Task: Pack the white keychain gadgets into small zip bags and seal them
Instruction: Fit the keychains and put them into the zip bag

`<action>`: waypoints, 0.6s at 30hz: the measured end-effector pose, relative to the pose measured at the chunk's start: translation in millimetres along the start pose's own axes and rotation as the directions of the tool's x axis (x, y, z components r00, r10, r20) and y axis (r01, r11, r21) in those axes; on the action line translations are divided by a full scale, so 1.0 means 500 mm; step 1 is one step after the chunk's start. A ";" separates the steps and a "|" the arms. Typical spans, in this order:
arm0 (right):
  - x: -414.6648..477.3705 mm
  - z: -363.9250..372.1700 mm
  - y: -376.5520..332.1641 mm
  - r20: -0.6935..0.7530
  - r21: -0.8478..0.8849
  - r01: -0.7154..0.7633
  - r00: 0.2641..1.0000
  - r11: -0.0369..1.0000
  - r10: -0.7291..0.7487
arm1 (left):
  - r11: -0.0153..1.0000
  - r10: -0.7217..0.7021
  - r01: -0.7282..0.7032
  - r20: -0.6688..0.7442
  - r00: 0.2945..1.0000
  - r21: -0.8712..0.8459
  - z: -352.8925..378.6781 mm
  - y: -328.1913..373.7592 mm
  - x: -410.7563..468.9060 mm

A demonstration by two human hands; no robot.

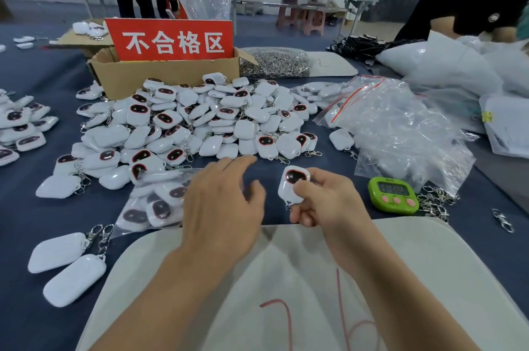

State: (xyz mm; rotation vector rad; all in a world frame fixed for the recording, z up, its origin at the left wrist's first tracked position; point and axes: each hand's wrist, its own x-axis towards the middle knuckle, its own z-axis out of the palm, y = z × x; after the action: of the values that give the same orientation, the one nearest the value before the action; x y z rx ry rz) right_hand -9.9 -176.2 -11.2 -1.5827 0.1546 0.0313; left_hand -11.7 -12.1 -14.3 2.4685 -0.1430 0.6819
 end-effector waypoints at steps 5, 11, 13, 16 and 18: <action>-0.004 -0.005 -0.014 0.125 0.090 -0.012 0.992 0.996 0.001 | 0.917 0.008 0.029 0.092 0.996 -0.397 0.010 0.030 -0.015; -0.006 -0.004 -0.010 0.122 0.095 0.046 0.991 0.994 -0.058 | 0.836 -0.020 0.161 0.264 0.964 -0.525 0.015 0.027 -0.007; -0.006 -0.005 -0.009 0.090 0.064 0.071 0.993 0.995 -0.077 | 0.810 -0.023 0.180 0.276 0.961 -0.559 0.012 0.029 -0.007; -0.008 -0.005 -0.008 0.090 0.026 0.101 0.991 0.995 -0.103 | 0.775 -0.052 0.213 0.277 0.959 -0.594 0.011 0.032 -0.008; -0.010 -0.004 -0.008 0.129 0.026 0.100 0.986 0.995 -0.102 | 0.767 -0.078 0.229 0.268 0.960 -0.599 0.012 0.030 -0.007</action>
State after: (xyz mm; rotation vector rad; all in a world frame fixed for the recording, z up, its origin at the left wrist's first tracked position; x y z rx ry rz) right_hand -14.4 -177.6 -6.5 -1.5624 -0.0275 0.0536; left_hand -15.5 -27.9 -12.9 1.8665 -0.2116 0.2126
